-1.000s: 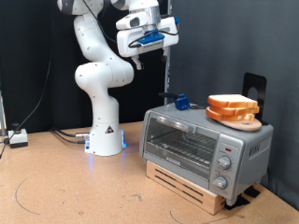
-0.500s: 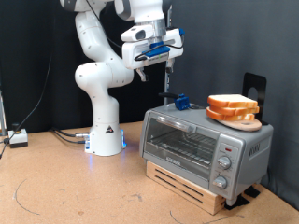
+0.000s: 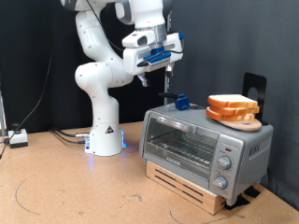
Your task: Make a piece of toast with the oven
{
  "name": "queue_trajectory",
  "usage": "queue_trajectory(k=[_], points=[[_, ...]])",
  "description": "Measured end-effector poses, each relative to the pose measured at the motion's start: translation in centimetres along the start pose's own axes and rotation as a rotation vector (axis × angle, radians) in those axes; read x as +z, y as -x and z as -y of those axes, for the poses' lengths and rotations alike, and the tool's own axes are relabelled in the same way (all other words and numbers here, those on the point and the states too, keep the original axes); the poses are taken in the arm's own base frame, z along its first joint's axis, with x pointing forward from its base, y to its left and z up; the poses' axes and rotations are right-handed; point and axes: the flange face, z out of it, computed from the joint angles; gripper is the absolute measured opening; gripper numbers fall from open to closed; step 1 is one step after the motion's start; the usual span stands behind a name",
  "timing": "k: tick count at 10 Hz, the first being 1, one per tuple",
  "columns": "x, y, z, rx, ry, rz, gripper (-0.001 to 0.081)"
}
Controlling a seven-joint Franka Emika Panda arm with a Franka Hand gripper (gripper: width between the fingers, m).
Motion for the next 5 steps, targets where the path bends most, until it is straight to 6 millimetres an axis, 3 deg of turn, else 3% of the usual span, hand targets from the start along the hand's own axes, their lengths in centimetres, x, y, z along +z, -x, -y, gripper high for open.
queue_trajectory(k=[3, 5], points=[[4.1, -0.9, -1.1, 0.007, 0.062, 0.042, 0.0807], [4.2, -0.8, -1.1, 0.001, 0.050, 0.045, 0.0807]])
